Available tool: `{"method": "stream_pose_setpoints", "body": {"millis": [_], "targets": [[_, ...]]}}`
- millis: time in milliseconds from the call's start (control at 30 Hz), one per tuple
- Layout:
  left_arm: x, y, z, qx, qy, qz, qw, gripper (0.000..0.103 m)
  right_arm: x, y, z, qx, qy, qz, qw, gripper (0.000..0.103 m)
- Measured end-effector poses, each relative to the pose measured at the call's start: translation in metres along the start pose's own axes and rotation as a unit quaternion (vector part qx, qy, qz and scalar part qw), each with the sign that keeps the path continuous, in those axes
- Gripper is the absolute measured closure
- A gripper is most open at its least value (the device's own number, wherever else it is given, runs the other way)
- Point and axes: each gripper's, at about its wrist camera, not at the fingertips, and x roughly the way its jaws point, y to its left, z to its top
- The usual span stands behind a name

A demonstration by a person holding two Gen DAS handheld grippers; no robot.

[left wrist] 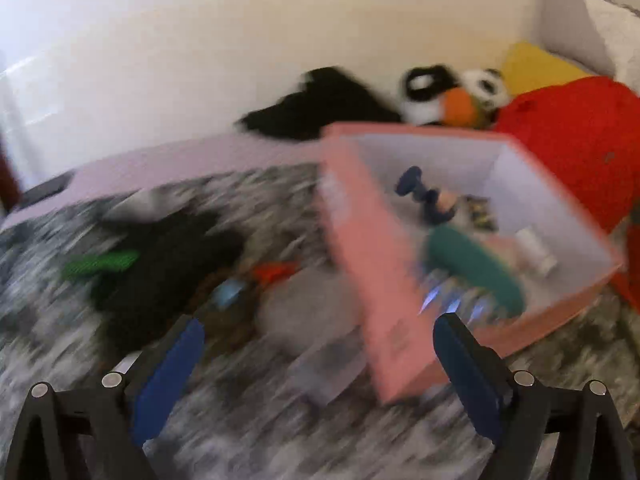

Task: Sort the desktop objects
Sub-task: 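Grasp the white bottle cap with the left tool while the right tool grasps the bead bracelet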

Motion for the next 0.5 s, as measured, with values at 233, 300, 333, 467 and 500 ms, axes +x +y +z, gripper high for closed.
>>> {"method": "stream_pose_setpoints", "body": {"millis": [233, 300, 333, 467, 500], "targets": [[-0.025, 0.09, -0.093, -0.067, 0.03, 0.06, 0.9955, 0.006, 0.019, 0.083, -0.059, -0.039, 0.057, 0.058, 0.996, 0.012], [-0.03, 0.11, -0.115, -0.082, 0.037, 0.073, 0.9933, 0.006, 0.033, 0.108, -0.078, -0.054, 0.08, 0.071, 0.993, 0.012], [-0.031, 0.119, -0.124, -0.09, 0.04, 0.075, 0.9923, 0.006, 0.043, 0.122, -0.089, -0.065, 0.095, 0.077, 0.99, 0.012], [-0.025, 0.147, -0.147, -0.118, 0.042, 0.076, 0.9892, 0.006, 0.083, 0.168, -0.119, -0.115, 0.138, 0.074, 0.981, 0.012], [-0.022, 0.15, -0.148, -0.122, 0.041, 0.073, 0.989, 0.006, 0.094, 0.177, -0.124, -0.13, 0.146, 0.067, 0.979, 0.012]]}}
